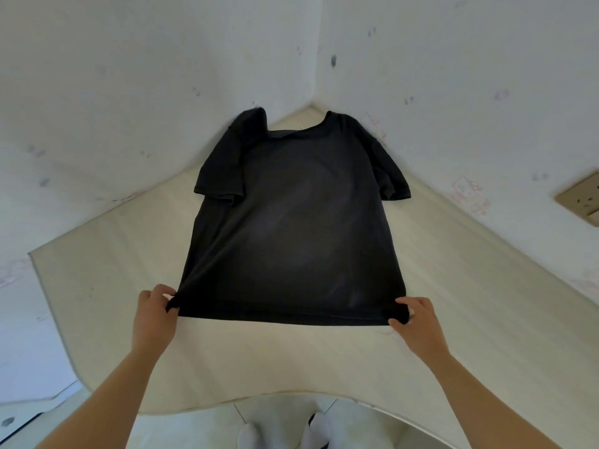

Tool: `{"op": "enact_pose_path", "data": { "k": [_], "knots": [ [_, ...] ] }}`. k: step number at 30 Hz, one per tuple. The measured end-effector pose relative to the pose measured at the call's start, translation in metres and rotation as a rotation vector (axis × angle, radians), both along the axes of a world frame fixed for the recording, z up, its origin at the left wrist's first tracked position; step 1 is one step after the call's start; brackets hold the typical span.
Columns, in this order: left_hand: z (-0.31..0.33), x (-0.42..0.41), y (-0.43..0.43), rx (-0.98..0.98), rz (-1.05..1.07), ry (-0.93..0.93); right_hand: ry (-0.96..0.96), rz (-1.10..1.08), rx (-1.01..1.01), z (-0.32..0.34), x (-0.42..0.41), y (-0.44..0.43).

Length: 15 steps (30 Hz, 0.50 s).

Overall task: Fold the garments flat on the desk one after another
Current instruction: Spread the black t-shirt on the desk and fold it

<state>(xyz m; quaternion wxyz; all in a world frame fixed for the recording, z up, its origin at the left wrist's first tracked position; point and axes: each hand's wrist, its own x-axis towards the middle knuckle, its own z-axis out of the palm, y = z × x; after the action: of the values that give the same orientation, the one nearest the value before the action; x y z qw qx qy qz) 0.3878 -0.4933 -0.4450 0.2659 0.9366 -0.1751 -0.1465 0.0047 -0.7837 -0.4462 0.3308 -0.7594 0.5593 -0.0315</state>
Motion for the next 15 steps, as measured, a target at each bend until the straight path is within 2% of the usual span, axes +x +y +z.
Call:
{"op": "enact_pose_path", "data": {
  "k": [4, 7, 9, 11, 15],
  "knots": [
    [-0.011, -0.004, 0.000, 0.011, -0.049, 0.089, -0.010, -0.059, 0.003, -0.002, 0.003, 0.002],
    [-0.014, -0.003, 0.001, 0.052, -0.129, 0.090, -0.041, -0.192, -0.021, 0.001, 0.007, 0.002],
    [-0.013, -0.002, 0.002, 0.038, -0.108, 0.097, -0.017, -0.254, -0.059, 0.006, 0.008, 0.002],
    [-0.009, 0.001, 0.005, 0.033, -0.081, 0.070, 0.046, -0.215, -0.122, 0.010, 0.007, 0.002],
    [0.001, 0.005, 0.009, 0.114, -0.187, -0.038, 0.212, 0.043, -0.235, 0.013, -0.008, -0.001]
  ]
}}
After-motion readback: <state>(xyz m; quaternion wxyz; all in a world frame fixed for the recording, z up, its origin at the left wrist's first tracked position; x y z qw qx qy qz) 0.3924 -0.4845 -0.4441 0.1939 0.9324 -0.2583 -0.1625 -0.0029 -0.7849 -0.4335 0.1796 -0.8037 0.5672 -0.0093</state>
